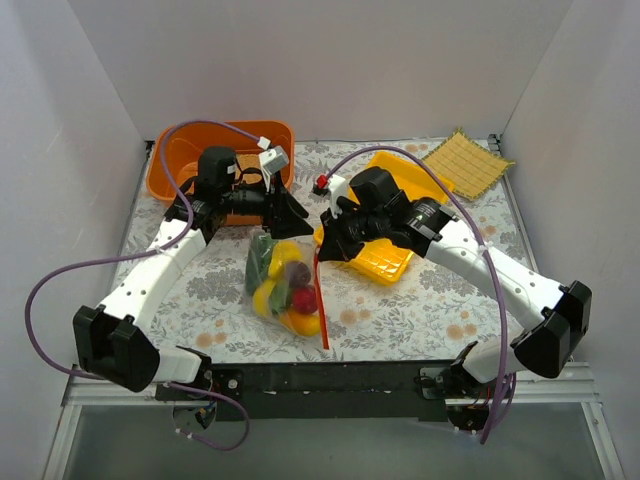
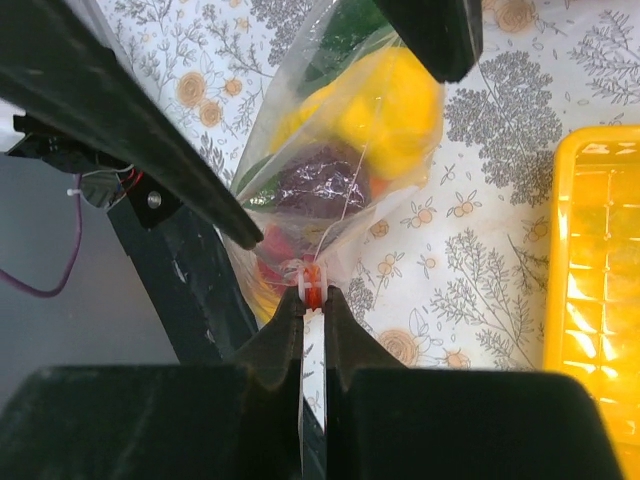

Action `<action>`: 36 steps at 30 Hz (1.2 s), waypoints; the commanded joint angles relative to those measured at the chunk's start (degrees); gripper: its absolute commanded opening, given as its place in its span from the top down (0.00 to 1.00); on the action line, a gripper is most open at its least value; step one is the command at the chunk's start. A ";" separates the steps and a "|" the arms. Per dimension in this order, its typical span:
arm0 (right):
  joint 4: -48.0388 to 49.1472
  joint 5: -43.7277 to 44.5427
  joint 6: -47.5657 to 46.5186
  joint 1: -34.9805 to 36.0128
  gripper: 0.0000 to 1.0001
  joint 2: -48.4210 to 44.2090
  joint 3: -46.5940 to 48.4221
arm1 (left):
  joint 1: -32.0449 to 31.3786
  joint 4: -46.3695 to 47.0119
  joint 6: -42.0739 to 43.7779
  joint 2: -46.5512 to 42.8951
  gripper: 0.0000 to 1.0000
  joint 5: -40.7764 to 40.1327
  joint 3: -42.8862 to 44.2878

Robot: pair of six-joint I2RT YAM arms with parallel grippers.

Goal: Open the zip-top bag and remove the fake food

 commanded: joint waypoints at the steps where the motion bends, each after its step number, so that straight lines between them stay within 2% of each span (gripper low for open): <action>1: -2.68 1.40 -0.57 0.29 0.99 -3.66 2.68 | 0.23 -1.99 2.28 1.20 0.37 10.07 -0.68; 5: -3.65 0.79 -0.65 0.29 0.99 -2.79 5.14 | -0.29 3.63 -0.53 0.85 0.30 12.89 -3.93; 10: -4.97 -1.32 -1.00 0.29 0.99 -0.24 9.88 | -2.40 8.91 -4.13 -0.20 0.22 12.19 -8.07; 15: -6.55 -3.08 -1.18 0.29 0.99 0.99 12.96 | -4.34 11.20 -5.37 1.11 0.19 10.96 -8.25; 18: -7.69 -2.73 -1.18 0.46 0.99 1.34 13.93 | -4.87 13.30 -6.94 -0.11 0.24 9.64 -9.56; 19: -7.95 -2.56 -1.27 0.38 0.99 1.52 14.10 | -4.87 13.83 -7.39 -0.64 0.30 9.38 -10.00; 21: -8.31 -1.94 -1.27 0.38 0.99 1.43 14.11 | -4.87 14.37 -8.18 -2.48 0.37 7.63 -11.14; 28: -8.57 -0.18 -0.57 0.38 0.99 1.08 14.10 | -4.87 15.16 -12.39 -8.81 0.38 0.95 -15.80; 33: -7.69 -1.14 0.14 0.64 0.99 3.10 16.04 | -4.95 13.32 -14.34 -13.82 0.50 -4.76 -18.96; 36: -7.69 -1.32 0.14 1.78 0.99 5.82 19.11 | -5.13 11.56 -15.39 -16.55 0.62 -9.86 -20.37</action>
